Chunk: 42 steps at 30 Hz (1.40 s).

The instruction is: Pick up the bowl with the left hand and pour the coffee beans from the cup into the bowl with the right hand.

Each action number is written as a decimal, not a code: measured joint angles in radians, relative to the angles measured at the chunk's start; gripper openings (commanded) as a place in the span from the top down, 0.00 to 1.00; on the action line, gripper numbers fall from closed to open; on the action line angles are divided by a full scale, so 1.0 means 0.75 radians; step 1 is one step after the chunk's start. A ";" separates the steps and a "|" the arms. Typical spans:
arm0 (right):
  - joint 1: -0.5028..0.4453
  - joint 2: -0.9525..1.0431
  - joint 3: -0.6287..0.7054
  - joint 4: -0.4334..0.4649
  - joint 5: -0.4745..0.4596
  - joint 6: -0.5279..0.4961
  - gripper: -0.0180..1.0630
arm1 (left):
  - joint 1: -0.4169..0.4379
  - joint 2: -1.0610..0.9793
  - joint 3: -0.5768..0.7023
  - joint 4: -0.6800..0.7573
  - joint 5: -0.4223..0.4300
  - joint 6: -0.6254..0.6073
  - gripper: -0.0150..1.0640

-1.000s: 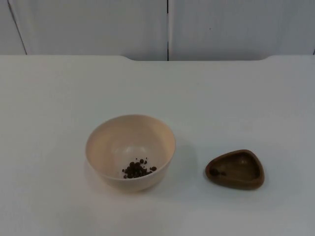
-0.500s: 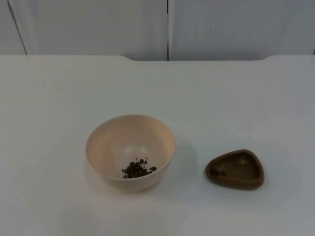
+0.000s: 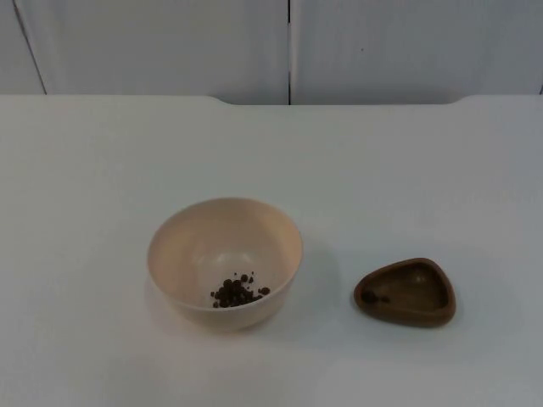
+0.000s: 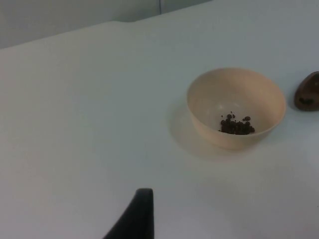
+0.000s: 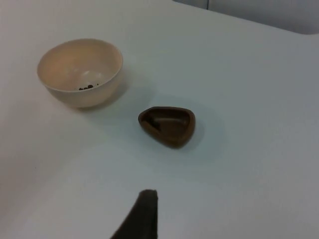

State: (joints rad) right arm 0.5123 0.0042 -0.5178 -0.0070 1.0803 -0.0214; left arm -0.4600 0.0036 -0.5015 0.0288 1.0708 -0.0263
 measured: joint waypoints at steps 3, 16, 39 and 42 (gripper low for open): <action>0.000 0.000 0.000 0.000 0.000 0.000 0.01 | 0.000 0.000 0.000 0.000 0.000 0.000 0.01; 0.000 0.000 0.000 0.000 0.000 0.000 0.01 | 0.000 0.000 0.000 0.000 0.000 0.000 0.01; -0.170 0.000 0.000 0.017 0.002 0.000 0.01 | 0.000 0.000 0.000 0.000 0.000 0.000 0.01; -0.268 0.000 0.000 0.017 0.002 0.000 0.01 | 0.000 0.000 0.000 0.000 0.000 0.000 0.01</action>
State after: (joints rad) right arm 0.3114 0.0042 -0.5178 0.0055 1.0821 -0.0214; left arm -0.4600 0.0036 -0.5015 0.0288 1.0708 -0.0263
